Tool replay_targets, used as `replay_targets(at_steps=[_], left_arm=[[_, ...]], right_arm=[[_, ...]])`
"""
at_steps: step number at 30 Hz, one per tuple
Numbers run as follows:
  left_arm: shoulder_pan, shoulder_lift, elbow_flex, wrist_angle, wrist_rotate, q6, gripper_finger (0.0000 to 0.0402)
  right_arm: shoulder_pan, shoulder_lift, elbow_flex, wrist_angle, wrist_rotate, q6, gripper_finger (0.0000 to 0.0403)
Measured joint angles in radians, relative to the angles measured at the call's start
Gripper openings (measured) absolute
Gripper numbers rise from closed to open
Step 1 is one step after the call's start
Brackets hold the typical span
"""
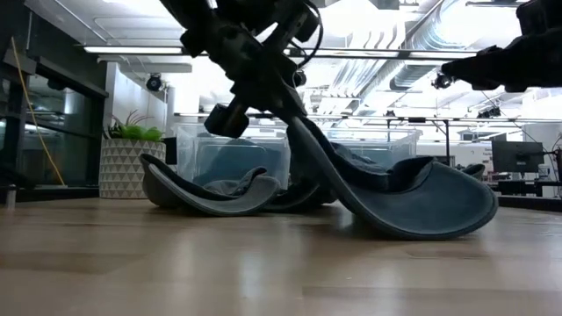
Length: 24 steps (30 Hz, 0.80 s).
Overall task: Pick & Place hat
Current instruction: Put the bottom dark blue cap into the left transparent bin
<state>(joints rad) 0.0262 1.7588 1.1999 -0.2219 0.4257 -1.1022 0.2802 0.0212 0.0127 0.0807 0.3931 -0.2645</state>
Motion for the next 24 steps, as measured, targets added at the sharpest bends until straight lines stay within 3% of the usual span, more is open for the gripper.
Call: replay_targets(at_steps=[3, 7, 9, 14, 18, 24], left_arm=[[0.0, 0.0, 0.0, 0.017, -0.014, 0.001, 0.0], [0.0, 0.0, 0.0, 0.012, -0.044, 0.003, 0.0], [0.009, 0.0, 0.0, 0.016, -0.057, 0.006, 0.0], [0.035, 0.0, 0.0, 0.022, -0.057, 0.019, 0.0], [0.046, 0.0, 0.0, 0.036, -0.026, 0.025, 0.0], [0.046, 0.0, 0.0, 0.041, -0.015, 0.026, 0.0]], right_arm=[[0.0, 0.0, -0.001, 0.025, -0.065, 0.259, 0.0165], [0.0, 0.0, -0.001, 0.032, -0.061, 0.645, 0.0165], [0.002, 0.001, -0.003, 0.03, -0.089, 0.744, 0.0165], [0.003, 0.012, -0.003, 0.028, -0.16, 0.779, 0.0165], [0.003, 0.012, -0.003, 0.061, -0.14, 0.76, 0.0165], [0.003, 0.012, -0.003, 0.067, -0.089, 0.928, 0.0165]])
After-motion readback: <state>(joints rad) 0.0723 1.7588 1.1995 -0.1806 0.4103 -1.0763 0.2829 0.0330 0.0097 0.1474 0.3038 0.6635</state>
